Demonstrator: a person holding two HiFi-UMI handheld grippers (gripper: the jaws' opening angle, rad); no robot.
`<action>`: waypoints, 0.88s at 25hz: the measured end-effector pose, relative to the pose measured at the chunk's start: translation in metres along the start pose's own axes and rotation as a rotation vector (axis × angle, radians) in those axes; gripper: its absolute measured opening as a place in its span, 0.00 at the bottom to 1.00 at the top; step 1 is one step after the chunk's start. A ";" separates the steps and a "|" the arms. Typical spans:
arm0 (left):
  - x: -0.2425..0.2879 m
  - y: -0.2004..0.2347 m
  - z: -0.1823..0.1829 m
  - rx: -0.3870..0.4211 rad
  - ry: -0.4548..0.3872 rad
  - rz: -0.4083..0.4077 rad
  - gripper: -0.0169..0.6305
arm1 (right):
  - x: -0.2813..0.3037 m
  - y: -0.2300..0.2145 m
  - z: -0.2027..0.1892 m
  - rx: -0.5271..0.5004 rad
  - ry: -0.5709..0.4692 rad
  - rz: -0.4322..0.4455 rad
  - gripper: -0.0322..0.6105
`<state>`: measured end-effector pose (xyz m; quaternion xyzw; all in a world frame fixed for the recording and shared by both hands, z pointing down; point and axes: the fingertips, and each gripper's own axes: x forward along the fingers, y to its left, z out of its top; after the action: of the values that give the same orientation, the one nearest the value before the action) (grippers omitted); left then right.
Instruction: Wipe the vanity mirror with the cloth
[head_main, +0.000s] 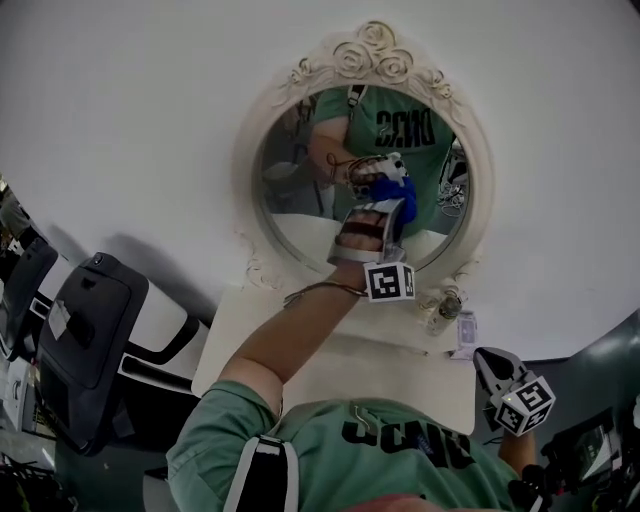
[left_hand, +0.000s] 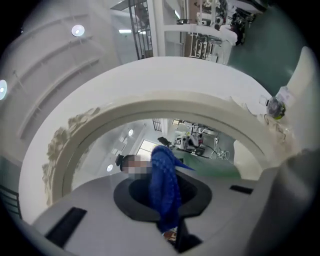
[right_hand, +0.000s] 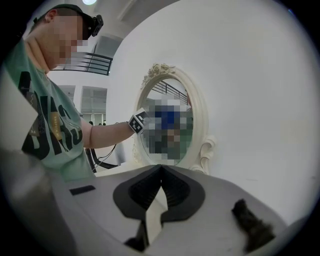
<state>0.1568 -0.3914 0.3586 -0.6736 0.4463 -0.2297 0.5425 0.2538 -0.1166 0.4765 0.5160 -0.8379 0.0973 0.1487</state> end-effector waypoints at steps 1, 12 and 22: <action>0.005 -0.009 0.019 0.014 -0.027 -0.012 0.10 | -0.006 -0.003 -0.003 0.006 -0.001 -0.013 0.07; 0.032 -0.066 0.107 0.053 -0.131 -0.118 0.10 | -0.041 -0.020 -0.023 0.060 -0.022 -0.082 0.07; -0.032 0.015 -0.032 -0.048 0.008 -0.004 0.11 | -0.007 0.010 0.006 -0.009 -0.031 0.016 0.07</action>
<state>0.1103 -0.3812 0.3596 -0.6863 0.4525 -0.2229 0.5239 0.2469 -0.1084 0.4686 0.5101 -0.8447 0.0864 0.1372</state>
